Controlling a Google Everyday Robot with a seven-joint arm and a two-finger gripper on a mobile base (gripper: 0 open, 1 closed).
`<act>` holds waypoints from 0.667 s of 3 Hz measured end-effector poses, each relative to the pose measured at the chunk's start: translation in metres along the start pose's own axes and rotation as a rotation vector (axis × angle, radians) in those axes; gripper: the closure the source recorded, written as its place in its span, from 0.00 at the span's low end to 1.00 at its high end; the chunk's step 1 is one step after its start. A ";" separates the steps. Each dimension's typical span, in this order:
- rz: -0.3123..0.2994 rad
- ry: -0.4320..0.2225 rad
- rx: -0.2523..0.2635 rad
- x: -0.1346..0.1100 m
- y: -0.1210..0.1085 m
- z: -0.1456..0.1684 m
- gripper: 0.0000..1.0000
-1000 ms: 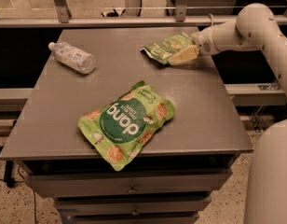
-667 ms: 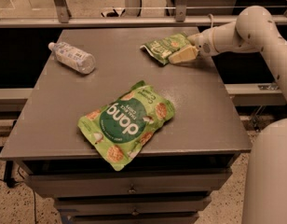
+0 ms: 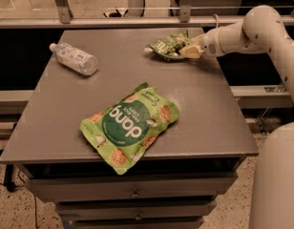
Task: Pick green jalapeno chip bag
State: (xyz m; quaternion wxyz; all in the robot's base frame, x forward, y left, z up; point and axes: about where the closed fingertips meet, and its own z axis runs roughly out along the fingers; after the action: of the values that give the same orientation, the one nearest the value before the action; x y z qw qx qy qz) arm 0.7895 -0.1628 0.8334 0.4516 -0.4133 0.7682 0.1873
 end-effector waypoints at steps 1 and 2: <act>0.000 0.000 0.000 -0.002 0.000 -0.001 1.00; 0.000 0.000 0.000 -0.002 0.000 -0.001 1.00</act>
Offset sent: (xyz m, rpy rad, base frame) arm -0.0618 0.0508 0.1690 0.1696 -0.1672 0.2859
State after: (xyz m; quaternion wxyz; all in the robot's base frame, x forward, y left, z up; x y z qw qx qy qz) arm 0.7894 -0.1627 0.8355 0.4516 -0.4135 0.7681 0.1874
